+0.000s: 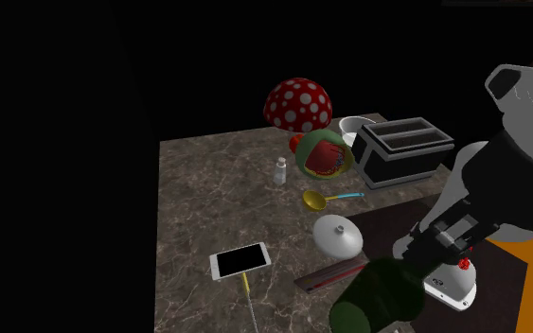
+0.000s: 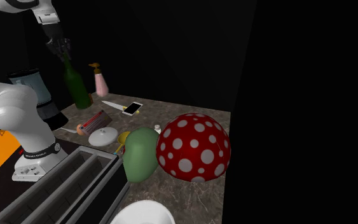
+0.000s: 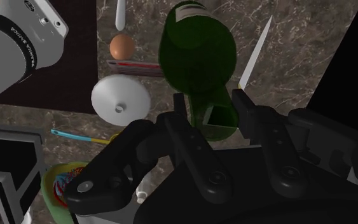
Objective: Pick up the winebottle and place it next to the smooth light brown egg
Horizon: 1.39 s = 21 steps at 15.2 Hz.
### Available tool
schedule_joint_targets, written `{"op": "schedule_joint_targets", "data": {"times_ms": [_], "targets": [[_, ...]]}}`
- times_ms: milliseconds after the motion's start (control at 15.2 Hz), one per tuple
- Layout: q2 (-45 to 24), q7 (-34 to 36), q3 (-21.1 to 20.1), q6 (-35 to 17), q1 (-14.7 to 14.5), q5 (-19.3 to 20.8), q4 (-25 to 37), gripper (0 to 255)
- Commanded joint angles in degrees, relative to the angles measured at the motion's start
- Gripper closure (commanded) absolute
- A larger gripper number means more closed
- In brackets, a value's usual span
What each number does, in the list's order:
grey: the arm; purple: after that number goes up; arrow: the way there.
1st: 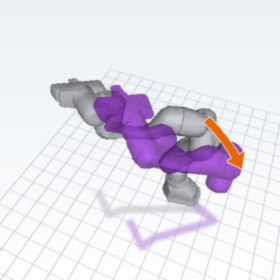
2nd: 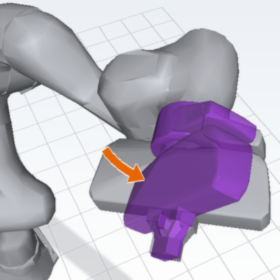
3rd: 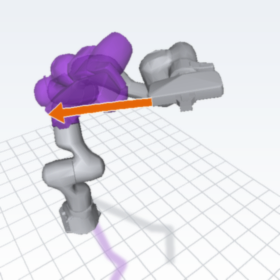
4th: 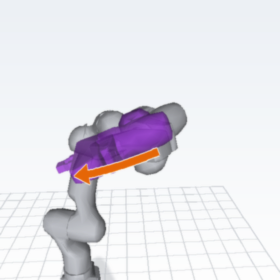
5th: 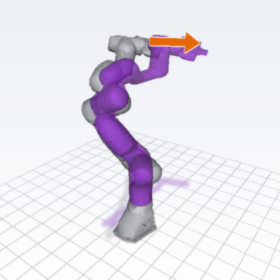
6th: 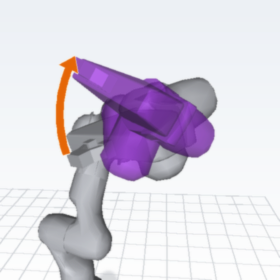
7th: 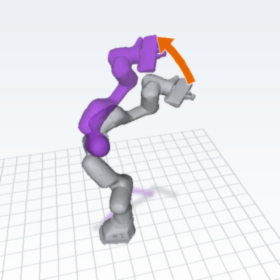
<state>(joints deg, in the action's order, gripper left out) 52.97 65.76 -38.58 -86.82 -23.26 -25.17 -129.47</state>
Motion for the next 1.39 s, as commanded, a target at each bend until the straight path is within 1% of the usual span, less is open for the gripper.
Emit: {"op": "schedule_joint_targets", "data": {"times_ms": [0,858,1254,1320], "targets": [[0.4,-0.1,-0.7,-1.5,-0.2,-0.6,-1.8,255],[2.2,-0.6,-4.9,-9.9,-1.8,-4.6,-11.7,255],[2.3,-0.7,-7.4,-13.9,-2.5,-6.7,-15.7,255],[2.3,-0.7,-7.4,-13.9,-2.5,-6.7,-15.7,255]]}}
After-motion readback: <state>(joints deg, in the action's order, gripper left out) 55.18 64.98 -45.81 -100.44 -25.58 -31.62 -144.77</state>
